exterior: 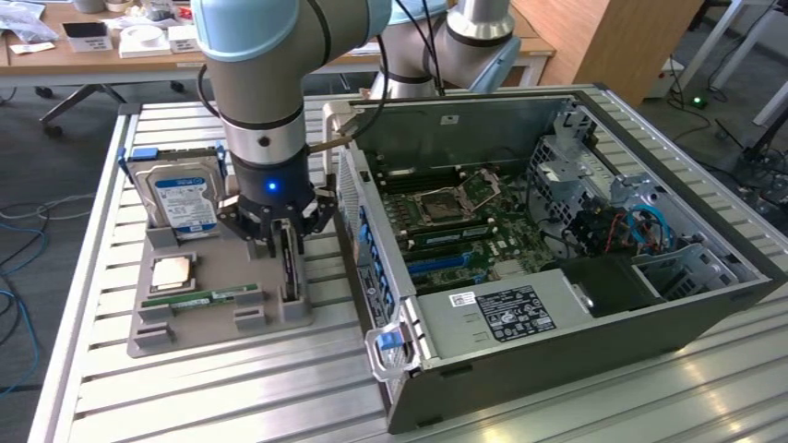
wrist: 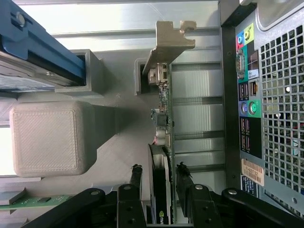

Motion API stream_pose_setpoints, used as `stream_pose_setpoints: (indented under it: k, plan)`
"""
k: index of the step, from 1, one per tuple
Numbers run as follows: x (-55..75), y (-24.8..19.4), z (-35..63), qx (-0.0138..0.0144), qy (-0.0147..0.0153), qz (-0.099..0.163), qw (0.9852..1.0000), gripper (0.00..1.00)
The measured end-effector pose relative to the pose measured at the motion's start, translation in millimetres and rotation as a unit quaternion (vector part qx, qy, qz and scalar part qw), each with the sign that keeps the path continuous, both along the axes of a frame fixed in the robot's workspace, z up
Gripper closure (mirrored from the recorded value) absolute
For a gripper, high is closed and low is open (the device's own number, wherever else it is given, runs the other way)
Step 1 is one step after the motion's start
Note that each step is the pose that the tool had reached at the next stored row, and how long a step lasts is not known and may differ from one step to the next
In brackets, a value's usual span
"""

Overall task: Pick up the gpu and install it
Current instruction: 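Pick up the gpu and move the gpu toward the slot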

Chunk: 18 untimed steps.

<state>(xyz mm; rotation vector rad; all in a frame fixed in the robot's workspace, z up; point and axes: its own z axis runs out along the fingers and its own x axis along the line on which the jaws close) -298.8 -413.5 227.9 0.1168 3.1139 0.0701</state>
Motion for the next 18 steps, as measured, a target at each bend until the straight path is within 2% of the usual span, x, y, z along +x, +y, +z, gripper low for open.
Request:
stream_pose_setpoints:
  k: [2, 3, 13, 18]
  plan:
    - [0.0, 0.0, 0.0, 0.0000, 0.0000, 0.000, 1.0000, 0.59]
    - [0.0, 0.0, 0.0, 0.0000, 0.0000, 0.000, 1.0000, 0.65]
    - [-0.5, 0.1, 0.0, 0.0000, -0.0001, 0.000, 1.0000, 0.65]
    - [-2.9, 0.0, 0.0, 0.0000, -0.0021, 0.000, 1.0000, 0.65]
